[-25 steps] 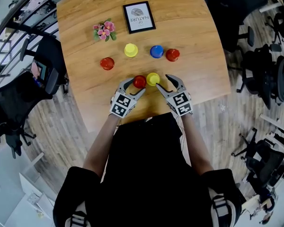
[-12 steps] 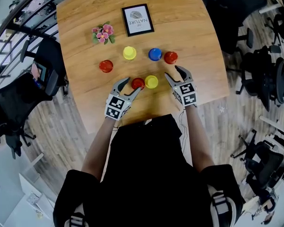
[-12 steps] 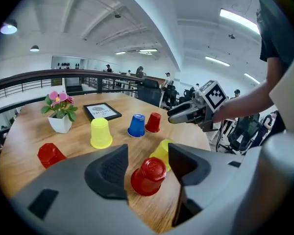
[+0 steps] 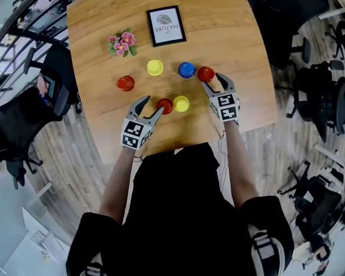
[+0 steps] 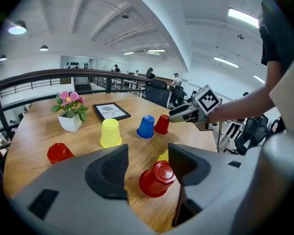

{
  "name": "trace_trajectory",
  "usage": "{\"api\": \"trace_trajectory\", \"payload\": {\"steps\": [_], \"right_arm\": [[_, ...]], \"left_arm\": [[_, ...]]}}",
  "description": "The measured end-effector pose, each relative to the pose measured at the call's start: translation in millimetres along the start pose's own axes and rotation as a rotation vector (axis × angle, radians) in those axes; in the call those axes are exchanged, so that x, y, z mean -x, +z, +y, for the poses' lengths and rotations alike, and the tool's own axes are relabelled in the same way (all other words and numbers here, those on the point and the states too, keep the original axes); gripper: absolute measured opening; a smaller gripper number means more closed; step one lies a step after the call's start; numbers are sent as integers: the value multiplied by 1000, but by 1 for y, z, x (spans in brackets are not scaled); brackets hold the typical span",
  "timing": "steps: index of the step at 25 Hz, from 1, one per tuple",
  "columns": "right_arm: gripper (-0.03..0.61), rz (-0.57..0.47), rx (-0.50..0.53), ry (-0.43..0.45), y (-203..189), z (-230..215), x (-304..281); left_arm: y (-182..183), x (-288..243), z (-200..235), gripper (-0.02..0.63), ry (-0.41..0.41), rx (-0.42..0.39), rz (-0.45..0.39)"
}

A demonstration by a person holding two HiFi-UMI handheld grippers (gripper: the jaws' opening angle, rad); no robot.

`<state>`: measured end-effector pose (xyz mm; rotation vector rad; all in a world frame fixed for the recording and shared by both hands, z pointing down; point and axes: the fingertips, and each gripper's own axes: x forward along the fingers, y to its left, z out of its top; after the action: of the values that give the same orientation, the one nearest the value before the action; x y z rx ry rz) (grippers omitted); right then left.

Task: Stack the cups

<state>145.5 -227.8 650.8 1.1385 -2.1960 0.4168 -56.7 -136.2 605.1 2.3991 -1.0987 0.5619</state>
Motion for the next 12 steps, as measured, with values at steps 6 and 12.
{"api": "trace_trajectory", "payload": {"steps": [6,12], "right_arm": [[270,23,-12,3,-5,-8,-15],[225,47,-10,-4,-10,-12,-26]], "left_arm": [[-2,-3,-1,273,16,16,14],[-4,-3,1,273,31,22,27]]}}
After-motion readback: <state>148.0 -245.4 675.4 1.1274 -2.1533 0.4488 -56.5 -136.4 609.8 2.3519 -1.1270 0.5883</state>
